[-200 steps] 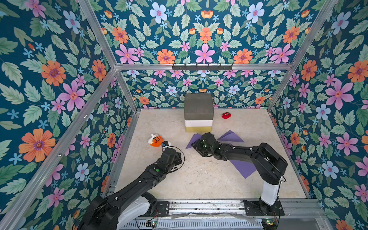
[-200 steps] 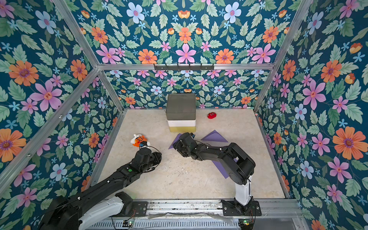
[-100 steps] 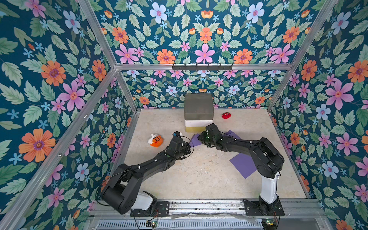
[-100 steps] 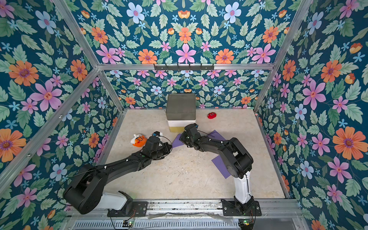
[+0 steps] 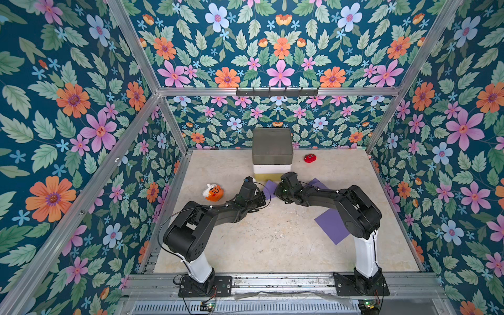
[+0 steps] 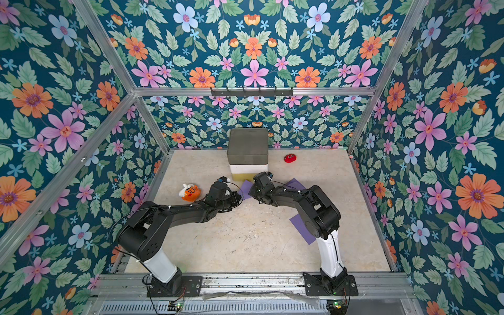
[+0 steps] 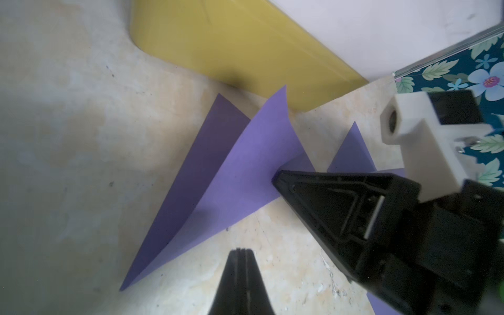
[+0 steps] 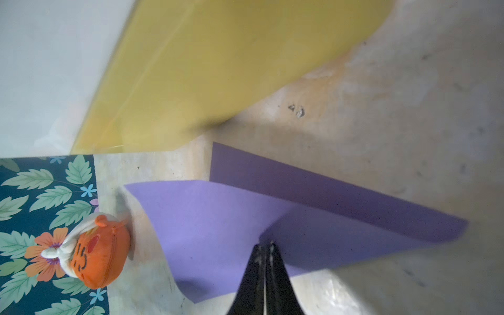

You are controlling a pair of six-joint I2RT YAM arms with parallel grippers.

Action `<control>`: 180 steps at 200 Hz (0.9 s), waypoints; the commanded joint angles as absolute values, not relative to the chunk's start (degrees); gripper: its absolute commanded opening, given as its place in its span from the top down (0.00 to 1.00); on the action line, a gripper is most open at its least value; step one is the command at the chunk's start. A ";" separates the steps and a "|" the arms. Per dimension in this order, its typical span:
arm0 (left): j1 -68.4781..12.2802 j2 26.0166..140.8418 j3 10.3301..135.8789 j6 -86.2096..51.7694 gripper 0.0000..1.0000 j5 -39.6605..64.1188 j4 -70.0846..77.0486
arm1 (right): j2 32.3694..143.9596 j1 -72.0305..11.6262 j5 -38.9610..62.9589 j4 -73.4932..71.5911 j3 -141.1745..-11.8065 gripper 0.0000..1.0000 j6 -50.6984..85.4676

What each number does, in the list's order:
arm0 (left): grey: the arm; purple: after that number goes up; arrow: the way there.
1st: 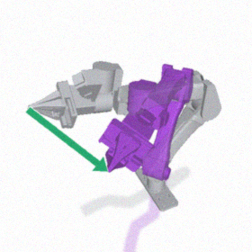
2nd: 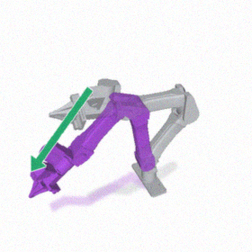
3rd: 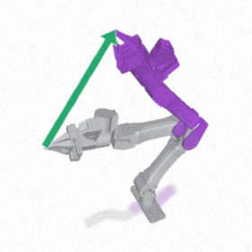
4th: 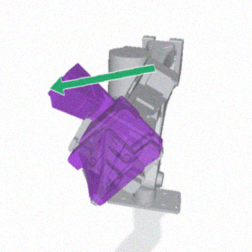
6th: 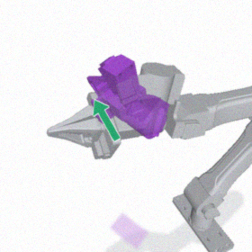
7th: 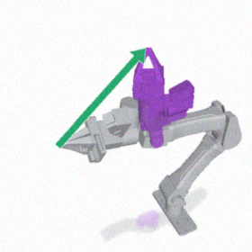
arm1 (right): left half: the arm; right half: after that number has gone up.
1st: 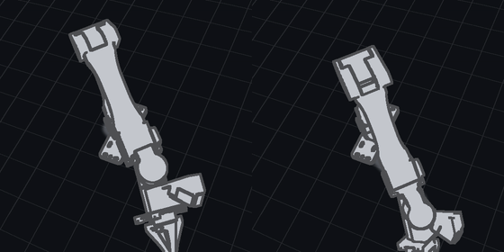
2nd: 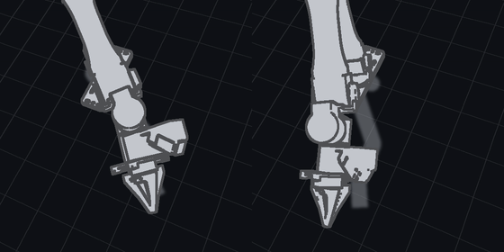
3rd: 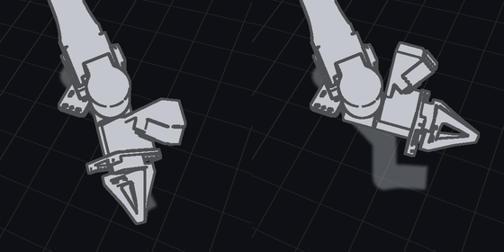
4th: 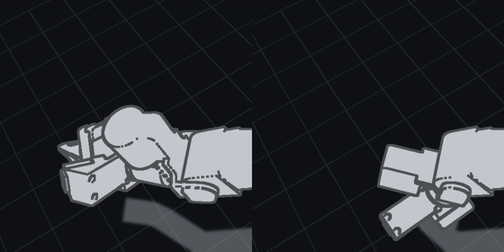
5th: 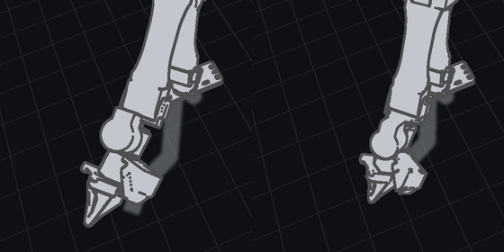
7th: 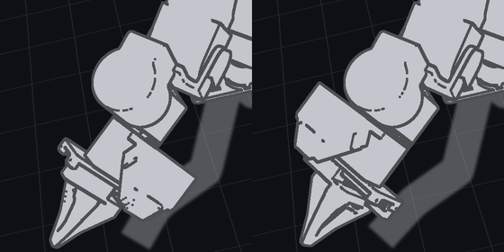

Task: Fold the square paper diagonally
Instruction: Place the paper at the center of the board.

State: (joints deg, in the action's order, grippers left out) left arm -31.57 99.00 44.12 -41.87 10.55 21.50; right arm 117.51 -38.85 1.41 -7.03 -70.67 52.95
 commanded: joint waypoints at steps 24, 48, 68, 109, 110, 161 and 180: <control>-30.92 103.61 47.64 -39.33 1.00 11.16 23.47 | 118.48 -38.67 -2.50 -4.24 -70.40 0.93 54.60; -30.94 106.11 49.56 -38.18 1.00 11.33 22.99 | 118.16 -38.64 -4.47 -2.58 -70.23 0.94 56.08; -30.91 107.88 50.79 -36.82 1.00 11.41 22.35 | 117.74 -38.67 -5.12 -1.78 -69.80 0.95 57.56; -30.94 110.49 51.88 -32.51 1.00 12.58 22.43 | 113.05 -38.67 -7.54 -3.93 -65.56 0.94 62.05; -30.94 110.53 51.91 -32.34 1.00 12.66 22.51 | 112.90 -38.63 -7.59 -4.03 -65.43 0.94 62.09; -30.91 112.63 54.19 -28.04 1.00 12.79 20.89 | 104.78 -38.67 -7.91 -2.60 -64.08 0.85 58.93; -30.94 112.99 55.44 -27.94 1.00 12.54 20.41 | 100.41 -38.61 -7.74 -0.97 -62.13 0.84 57.63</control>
State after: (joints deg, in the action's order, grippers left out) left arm -30.92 112.40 54.39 -29.80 13.32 24.01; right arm 104.49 -38.63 -6.70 -3.79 -63.75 60.01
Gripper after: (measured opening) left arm 0.073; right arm 0.161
